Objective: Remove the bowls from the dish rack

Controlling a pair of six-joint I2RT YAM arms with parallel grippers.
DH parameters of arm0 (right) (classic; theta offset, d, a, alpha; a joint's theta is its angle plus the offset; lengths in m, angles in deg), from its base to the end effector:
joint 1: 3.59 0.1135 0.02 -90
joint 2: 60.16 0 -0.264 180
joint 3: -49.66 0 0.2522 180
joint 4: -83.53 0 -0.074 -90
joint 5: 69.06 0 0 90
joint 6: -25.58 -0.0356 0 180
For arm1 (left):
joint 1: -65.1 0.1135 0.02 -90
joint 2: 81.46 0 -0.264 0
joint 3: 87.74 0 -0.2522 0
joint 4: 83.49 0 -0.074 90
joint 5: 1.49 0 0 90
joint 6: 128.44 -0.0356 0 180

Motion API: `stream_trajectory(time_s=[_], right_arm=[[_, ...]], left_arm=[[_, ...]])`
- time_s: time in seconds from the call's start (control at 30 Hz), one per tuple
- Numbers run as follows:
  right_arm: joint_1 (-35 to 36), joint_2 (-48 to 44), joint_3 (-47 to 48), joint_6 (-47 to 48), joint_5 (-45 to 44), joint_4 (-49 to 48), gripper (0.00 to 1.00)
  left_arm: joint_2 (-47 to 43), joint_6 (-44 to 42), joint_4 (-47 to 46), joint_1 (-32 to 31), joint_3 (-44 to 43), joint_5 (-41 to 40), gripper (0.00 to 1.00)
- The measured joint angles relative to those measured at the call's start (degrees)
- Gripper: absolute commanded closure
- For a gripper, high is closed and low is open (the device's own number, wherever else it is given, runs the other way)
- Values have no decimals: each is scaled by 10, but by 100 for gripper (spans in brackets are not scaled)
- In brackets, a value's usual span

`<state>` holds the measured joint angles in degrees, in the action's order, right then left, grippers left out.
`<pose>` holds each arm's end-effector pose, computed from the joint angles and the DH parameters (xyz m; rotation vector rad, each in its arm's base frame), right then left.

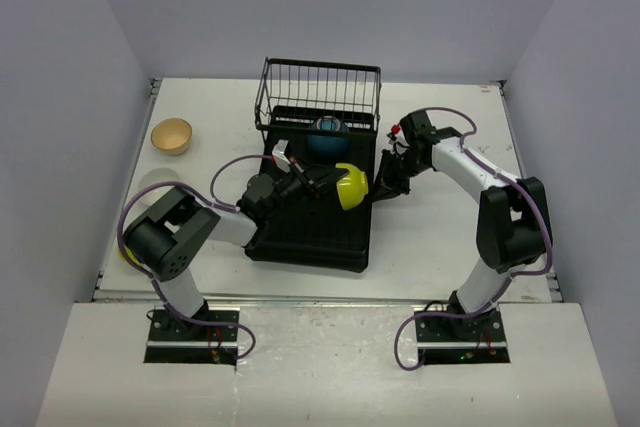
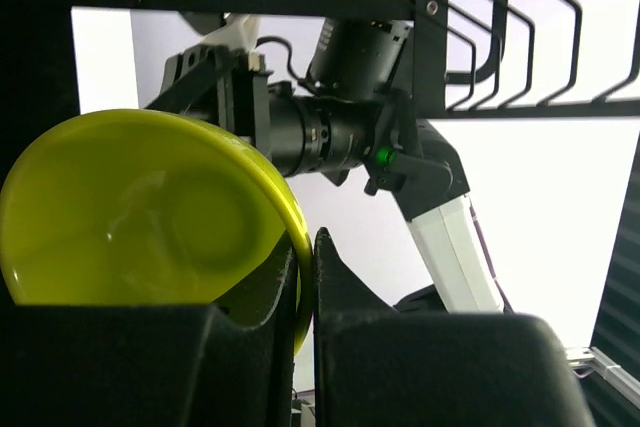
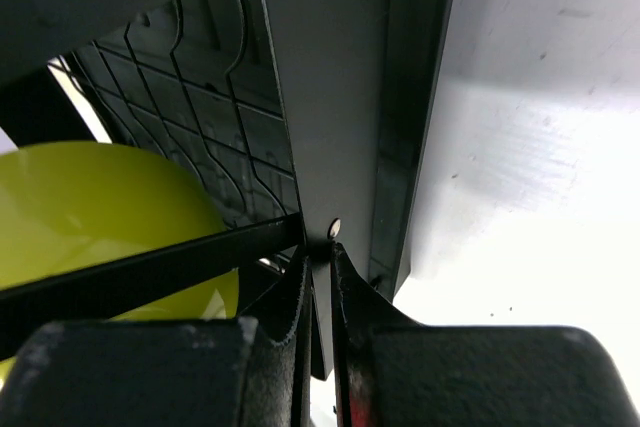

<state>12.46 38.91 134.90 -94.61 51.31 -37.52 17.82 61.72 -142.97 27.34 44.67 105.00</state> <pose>0.3194 0.1106 0.2139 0.2419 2.9322 0.9086 0.2516 -0.2076 0.1908 -0.6914 1.7311 -2.0627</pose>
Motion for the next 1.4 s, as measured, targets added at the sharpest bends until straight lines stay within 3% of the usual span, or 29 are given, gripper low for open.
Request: stream_trajectory(time_s=[0.37, 0.57, 0.7, 0.97, 1.07, 1.23, 1.4], right_arm=[[-5, 0, 3, 8, -6, -4, 100], [-12, 0, 3, 15, -6, -7, 100], [-14, 0, 3, 20, -6, -8, 100], [-16, 0, 3, 23, -5, -10, 100], [-17, -1, 3, 24, -4, -10, 100], [-17, -1, 3, 28, -4, -11, 95], [-19, -2, 2, 29, -9, -19, 73]], left_arm=[[-38, -10, 7, 1, 24, 34, 100], [-156, -76, 26, 8, 32, 66, 100], [-275, -129, 100, 26, 44, 80, 100], [-482, -241, 421, 109, 56, 80, 100], [-536, -310, 627, 129, 24, 39, 100], [-518, -441, 971, 149, -165, -130, 100], [-422, -545, 1134, 173, -343, -302, 100]])
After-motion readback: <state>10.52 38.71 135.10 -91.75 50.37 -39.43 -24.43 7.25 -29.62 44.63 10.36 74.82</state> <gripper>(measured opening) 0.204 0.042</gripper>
